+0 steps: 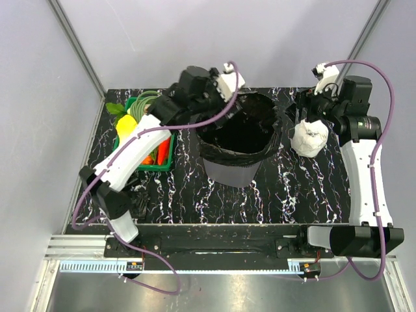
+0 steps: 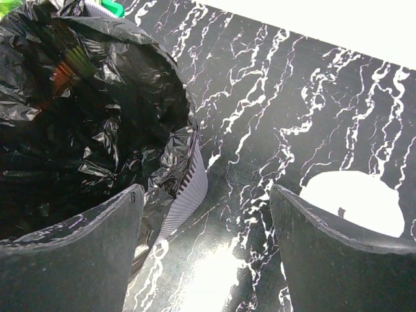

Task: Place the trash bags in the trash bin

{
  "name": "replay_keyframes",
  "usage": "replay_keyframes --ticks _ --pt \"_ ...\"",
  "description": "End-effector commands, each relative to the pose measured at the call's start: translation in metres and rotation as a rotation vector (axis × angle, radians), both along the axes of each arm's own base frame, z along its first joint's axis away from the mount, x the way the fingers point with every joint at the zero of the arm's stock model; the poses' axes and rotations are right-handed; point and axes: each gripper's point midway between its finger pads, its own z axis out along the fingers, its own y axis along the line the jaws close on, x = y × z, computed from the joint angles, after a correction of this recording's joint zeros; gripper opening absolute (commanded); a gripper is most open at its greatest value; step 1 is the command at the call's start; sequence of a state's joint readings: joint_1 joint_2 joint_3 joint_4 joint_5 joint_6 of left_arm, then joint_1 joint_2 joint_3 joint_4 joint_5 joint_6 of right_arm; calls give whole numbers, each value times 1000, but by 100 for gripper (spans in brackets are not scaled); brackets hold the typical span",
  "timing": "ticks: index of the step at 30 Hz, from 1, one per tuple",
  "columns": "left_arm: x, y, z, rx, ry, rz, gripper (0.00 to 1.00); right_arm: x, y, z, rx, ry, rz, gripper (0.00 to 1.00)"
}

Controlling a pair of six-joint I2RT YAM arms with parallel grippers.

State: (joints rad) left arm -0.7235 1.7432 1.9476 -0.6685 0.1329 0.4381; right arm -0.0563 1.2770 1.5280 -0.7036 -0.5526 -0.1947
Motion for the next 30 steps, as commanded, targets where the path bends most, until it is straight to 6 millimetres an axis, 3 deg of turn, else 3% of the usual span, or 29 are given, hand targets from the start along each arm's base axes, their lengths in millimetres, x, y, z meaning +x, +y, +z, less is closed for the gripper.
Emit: replay_keyframes --ticks 1,7,13,16,20,30 --pt "14 55 101 -291 -119 212 99 6 -12 28 -52 -88 -73 86" --pt "25 140 144 -490 -131 419 99 7 -33 43 -130 -125 -169 92" --pt "28 224 136 -562 -173 621 99 1 -39 64 -144 -181 -205 100" --pt "23 247 122 -598 -151 685 99 -3 -36 76 -126 -223 -199 100" --pt "13 264 107 -591 -159 717 99 -3 -38 88 -128 -249 -217 100" --pt "8 268 95 -649 -168 726 99 -2 -58 99 -111 -279 -355 100"
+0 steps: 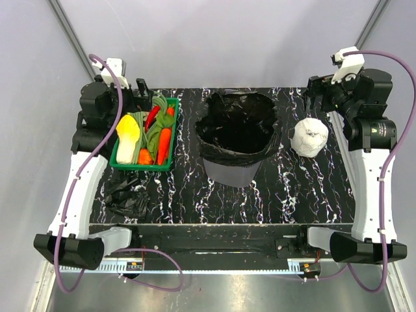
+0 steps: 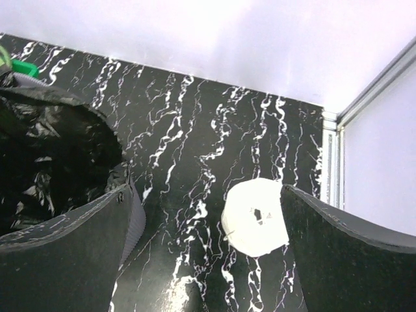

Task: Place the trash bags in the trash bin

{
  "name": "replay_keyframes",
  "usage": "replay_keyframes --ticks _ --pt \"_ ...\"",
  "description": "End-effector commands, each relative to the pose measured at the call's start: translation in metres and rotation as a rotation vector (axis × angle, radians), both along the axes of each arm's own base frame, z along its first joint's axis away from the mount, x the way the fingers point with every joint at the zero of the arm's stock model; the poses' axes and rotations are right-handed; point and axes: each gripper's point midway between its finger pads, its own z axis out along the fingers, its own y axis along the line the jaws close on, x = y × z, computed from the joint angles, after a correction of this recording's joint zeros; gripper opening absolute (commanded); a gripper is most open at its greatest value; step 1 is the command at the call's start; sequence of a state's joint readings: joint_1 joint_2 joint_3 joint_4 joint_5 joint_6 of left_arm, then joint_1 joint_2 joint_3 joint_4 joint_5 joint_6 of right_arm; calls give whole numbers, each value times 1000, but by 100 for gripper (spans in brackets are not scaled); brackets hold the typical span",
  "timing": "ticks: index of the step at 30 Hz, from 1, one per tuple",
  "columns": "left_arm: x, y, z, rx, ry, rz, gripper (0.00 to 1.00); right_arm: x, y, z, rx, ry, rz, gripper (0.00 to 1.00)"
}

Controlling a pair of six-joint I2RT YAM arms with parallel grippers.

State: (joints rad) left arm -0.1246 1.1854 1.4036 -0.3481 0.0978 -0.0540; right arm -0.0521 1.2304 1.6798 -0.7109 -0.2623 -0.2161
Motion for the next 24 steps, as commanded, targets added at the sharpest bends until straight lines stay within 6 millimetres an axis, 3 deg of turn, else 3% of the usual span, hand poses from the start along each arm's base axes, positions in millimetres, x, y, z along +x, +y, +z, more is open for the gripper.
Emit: replay_keyframes --ticks 1,24 --pt "-2 1 34 -63 -143 5 99 -1 -12 28 16 -95 -91 100" --pt "8 2 31 -27 -151 7 99 6 -20 18 5 -96 -136 100"
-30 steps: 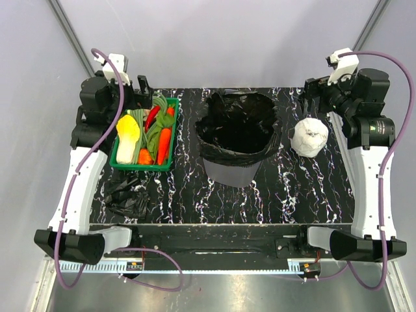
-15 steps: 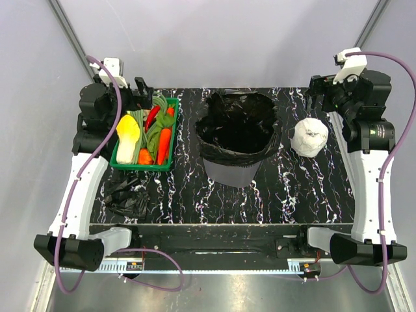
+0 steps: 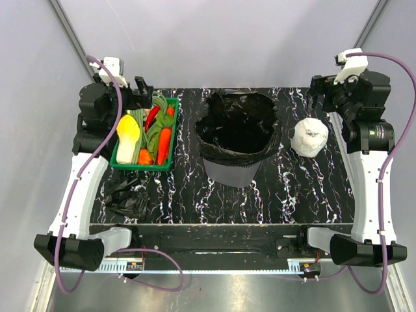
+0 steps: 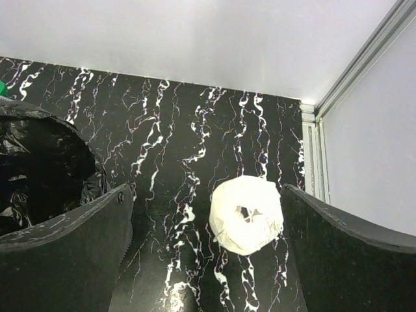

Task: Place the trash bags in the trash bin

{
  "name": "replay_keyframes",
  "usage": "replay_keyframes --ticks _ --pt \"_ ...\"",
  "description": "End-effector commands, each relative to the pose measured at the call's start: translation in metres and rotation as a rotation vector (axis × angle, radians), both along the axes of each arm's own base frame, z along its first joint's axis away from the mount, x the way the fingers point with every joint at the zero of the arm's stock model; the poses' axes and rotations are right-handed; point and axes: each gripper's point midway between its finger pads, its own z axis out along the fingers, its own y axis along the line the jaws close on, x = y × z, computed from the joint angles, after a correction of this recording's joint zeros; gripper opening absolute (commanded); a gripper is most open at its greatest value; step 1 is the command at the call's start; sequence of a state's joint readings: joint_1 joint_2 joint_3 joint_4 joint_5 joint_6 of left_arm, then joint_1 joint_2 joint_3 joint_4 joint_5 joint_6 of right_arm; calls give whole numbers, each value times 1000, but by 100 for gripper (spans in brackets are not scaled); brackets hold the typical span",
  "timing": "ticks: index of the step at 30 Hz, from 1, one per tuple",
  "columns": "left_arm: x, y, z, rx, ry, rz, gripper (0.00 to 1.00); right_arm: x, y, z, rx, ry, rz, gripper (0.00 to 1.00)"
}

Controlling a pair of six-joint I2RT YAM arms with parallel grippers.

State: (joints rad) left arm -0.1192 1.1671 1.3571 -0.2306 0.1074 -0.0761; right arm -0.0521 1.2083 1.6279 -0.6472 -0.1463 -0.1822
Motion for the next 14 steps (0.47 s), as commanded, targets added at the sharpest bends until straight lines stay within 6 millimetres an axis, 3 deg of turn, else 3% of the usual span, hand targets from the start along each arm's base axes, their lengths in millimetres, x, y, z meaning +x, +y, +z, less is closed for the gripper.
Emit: replay_keyframes --ticks 1,14 --pt "5 3 17 5 -68 12 99 2 -2 18 -2 -67 -17 100" --pt "10 -1 15 -12 -61 -7 99 4 -3 9 -12 -48 -18 100"
